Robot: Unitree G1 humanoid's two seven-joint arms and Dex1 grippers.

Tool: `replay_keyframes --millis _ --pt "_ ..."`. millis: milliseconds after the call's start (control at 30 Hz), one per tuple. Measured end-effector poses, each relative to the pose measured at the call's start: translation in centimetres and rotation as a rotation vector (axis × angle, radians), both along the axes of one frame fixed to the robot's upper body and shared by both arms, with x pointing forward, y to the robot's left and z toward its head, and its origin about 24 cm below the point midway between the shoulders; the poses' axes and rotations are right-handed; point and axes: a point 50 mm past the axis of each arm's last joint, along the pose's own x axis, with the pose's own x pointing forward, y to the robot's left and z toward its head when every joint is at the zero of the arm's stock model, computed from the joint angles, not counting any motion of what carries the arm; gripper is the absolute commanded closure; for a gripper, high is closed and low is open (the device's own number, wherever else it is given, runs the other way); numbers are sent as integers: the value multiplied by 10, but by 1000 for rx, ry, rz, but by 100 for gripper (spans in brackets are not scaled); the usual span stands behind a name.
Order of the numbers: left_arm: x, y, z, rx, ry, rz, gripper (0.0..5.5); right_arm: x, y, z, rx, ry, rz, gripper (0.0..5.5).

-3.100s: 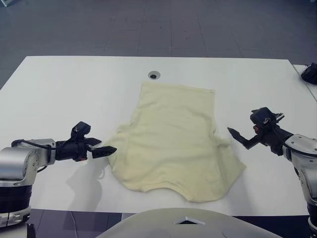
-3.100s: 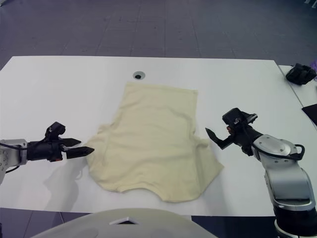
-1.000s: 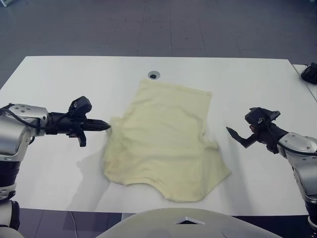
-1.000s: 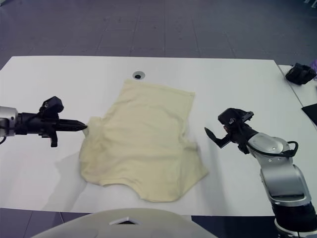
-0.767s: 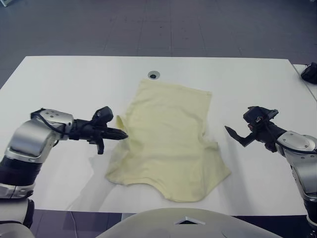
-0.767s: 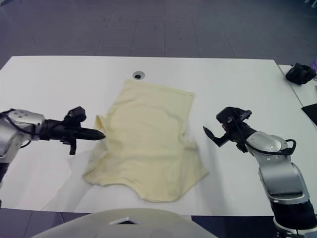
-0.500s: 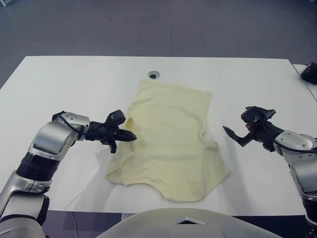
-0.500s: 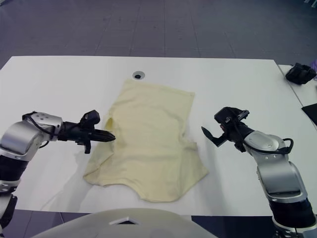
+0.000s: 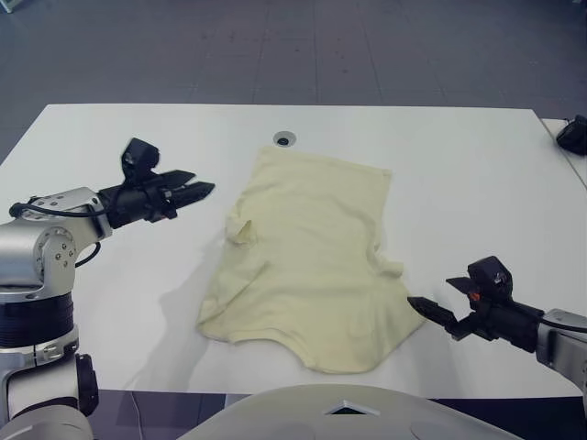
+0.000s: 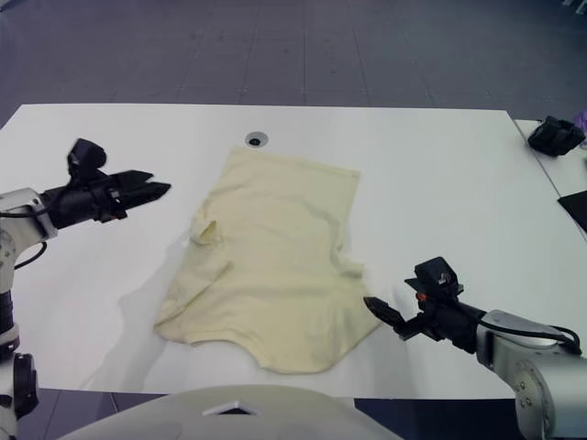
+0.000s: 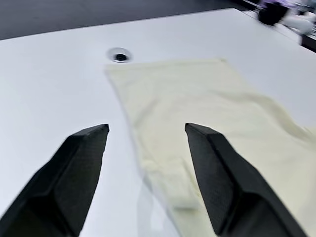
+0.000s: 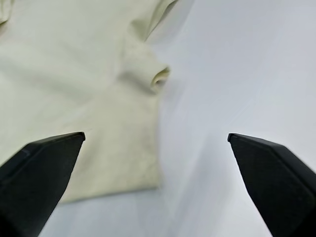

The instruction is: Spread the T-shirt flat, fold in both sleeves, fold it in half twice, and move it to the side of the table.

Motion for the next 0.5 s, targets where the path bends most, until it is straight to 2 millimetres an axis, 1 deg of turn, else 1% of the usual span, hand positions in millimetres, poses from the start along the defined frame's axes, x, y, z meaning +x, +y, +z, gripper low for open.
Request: replay_keyframes --millis 33,133,233,367,400,467,500 --pt "-1 0 2 8 -21 31 179 -4 1 -2 14 31 5 37" --pt "0 -4 4 31 -49 77 127 -5 3 -8 -1 56 -2 87" --pt "3 -7 3 49 -43 82 84 -4 4 -15 -16 65 -6 129" --pt "7 -9 5 63 -46 81 18 -2 4 -19 -16 51 -6 193" --pt "8 -9 4 66 -42 83 10 -2 4 -20 -16 48 -4 209" --pt "9 -9 2 64 -29 80 10 -2 5 -21 -17 47 -3 236" --pt "10 -10 1 64 -24 77 10 -3 6 -21 -18 44 -3 259"
